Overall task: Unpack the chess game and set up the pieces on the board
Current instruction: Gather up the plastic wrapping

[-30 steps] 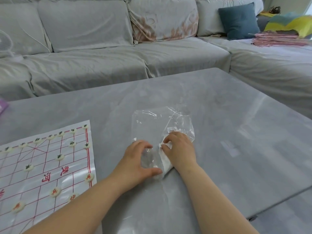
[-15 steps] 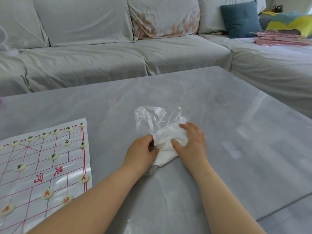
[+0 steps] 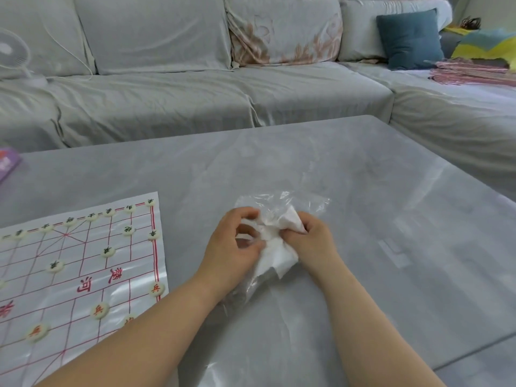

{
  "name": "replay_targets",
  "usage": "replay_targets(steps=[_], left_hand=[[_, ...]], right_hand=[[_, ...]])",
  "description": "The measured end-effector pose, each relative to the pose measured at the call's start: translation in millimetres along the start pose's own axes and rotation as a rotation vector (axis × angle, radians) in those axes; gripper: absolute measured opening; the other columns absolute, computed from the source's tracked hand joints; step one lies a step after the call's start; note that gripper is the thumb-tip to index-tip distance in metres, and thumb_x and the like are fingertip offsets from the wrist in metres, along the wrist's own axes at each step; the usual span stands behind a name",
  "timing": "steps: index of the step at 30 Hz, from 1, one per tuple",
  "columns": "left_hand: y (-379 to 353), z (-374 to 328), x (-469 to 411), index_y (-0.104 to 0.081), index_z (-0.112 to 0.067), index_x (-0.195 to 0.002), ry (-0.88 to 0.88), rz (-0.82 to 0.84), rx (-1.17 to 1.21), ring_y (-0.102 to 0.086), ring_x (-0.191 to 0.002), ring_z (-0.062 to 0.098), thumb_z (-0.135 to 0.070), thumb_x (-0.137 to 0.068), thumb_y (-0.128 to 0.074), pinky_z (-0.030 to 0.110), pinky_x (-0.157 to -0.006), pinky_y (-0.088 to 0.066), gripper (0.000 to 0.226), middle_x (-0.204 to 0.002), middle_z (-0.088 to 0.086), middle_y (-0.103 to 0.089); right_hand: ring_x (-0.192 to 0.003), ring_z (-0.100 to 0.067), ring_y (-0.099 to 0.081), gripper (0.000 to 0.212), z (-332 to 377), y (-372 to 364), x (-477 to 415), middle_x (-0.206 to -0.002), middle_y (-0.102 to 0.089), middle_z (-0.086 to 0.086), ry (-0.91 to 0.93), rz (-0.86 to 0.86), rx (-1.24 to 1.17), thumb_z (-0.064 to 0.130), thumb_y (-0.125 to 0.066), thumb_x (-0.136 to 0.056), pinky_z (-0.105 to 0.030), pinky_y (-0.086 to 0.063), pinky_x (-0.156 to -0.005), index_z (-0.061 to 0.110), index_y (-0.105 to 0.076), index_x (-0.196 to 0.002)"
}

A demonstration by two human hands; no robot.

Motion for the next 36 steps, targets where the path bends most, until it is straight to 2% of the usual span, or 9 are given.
replay_targets(steps=[4, 8, 12, 15, 18, 21, 26, 31, 36], left_hand=[[18, -10, 18, -0.017, -0.061, -0.114, -0.037, 0.248, -0.147, -0.017, -0.121, -0.022, -0.028, -0.059, -0.072, 0.002, -0.094, -0.025, 0.085, -0.130, -0.041, -0.005], [43, -24, 39, -0.037, -0.054, -0.099, 0.044, 0.136, -0.040, -0.044, -0.100, -0.018, -0.016, -0.071, -0.075, -0.006, -0.074, -0.034, 0.062, -0.115, -0.031, -0.041], [74, -38, 57, -0.051, -0.041, -0.081, 0.067, -0.064, 0.036, -0.056, -0.072, -0.012, -0.003, -0.077, -0.062, 0.002, -0.060, -0.040, 0.040, -0.083, -0.020, -0.058], [98, -53, 71, -0.060, -0.030, -0.073, 0.099, -0.126, 0.151, -0.058, -0.065, -0.003, 0.009, -0.076, -0.056, 0.011, -0.059, -0.044, 0.039, -0.067, -0.013, -0.064], [117, -61, 83, -0.064, -0.017, -0.074, 0.162, -0.100, 0.314, -0.059, -0.058, 0.001, 0.011, -0.073, -0.057, 0.015, -0.053, -0.045, 0.028, -0.060, -0.010, -0.064], [132, -64, 87, -0.068, -0.015, -0.083, 0.217, -0.037, 0.400, -0.064, -0.072, 0.017, -0.006, -0.062, -0.061, 0.025, -0.060, -0.051, 0.024, -0.076, 0.003, -0.070], [141, -74, 94, -0.063, -0.009, -0.098, 0.339, 0.124, 0.552, -0.066, -0.081, 0.016, 0.001, -0.087, -0.047, 0.029, -0.073, -0.057, 0.021, -0.089, 0.005, -0.070], [152, -75, 104, -0.068, -0.014, -0.084, 0.512, 0.054, 0.567, -0.068, -0.078, 0.015, -0.041, -0.089, -0.042, 0.029, -0.071, -0.050, 0.038, -0.081, 0.000, -0.072], [175, -72, 115, -0.058, -0.005, -0.107, 0.433, -0.136, 0.272, -0.059, -0.102, 0.017, -0.032, -0.065, -0.074, 0.033, -0.088, -0.047, 0.052, -0.109, 0.000, -0.061]], right_hand=[[-0.066, -0.016, -0.053, 0.025, 16, -19, 18, -0.067, -0.057, -0.003, -0.037, 0.106, -0.045, -0.008, -0.050, -0.080, -0.024, -0.045, -0.059, 0.013, -0.059, -0.068], [-0.074, -0.021, -0.059, 0.022, 37, -47, 47, -0.076, -0.063, -0.007, -0.030, 0.230, -0.115, -0.004, -0.052, -0.081, -0.035, -0.048, -0.069, 0.015, -0.061, -0.076], [-0.085, -0.011, -0.056, 0.024, 56, -72, 77, -0.096, -0.057, 0.002, 0.042, 0.160, -0.087, 0.005, -0.060, -0.081, -0.022, -0.046, -0.071, 0.025, -0.049, -0.091], [-0.118, -0.003, -0.036, 0.058, 69, -80, 98, -0.126, -0.035, 0.014, 0.232, 0.051, 0.098, 0.023, -0.071, -0.076, -0.021, -0.034, -0.097, 0.040, -0.033, -0.117], [-0.124, 0.006, -0.033, 0.076, 84, -90, 117, -0.135, -0.033, 0.024, 0.288, 0.358, 0.103, 0.032, -0.070, -0.065, -0.019, -0.034, -0.100, 0.057, -0.024, -0.121], [-0.106, 0.006, -0.050, 0.067, 89, -98, 129, -0.112, -0.051, 0.031, 0.378, 0.507, 0.172, 0.014, -0.074, -0.070, -0.014, -0.044, -0.090, 0.053, -0.038, -0.112], [-0.070, 0.013, -0.055, 0.048, 93, -98, 128, -0.075, -0.062, 0.024, 0.440, 0.313, 0.169, -0.006, -0.059, -0.075, -0.003, -0.042, -0.061, 0.042, -0.053, -0.081], [-0.051, -0.001, -0.035, 0.016, 84, -102, 113, -0.064, -0.044, 0.003, 0.278, 0.402, 0.107, -0.002, -0.053, -0.079, -0.012, -0.031, -0.046, -0.002, -0.048, -0.064], [-0.064, 0.010, -0.049, 0.027, 100, -143, 115, -0.062, -0.047, 0.018, 0.755, 0.425, 0.277, -0.007, -0.052, -0.064, -0.005, -0.036, -0.055, 0.020, -0.055, -0.069]])
Point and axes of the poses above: each hand's wrist, its own x-axis away from the middle knuckle, its own y-axis out of the back of the hand, z = x × y, the point moved 2 cm from there along -x, towards the middle knuckle
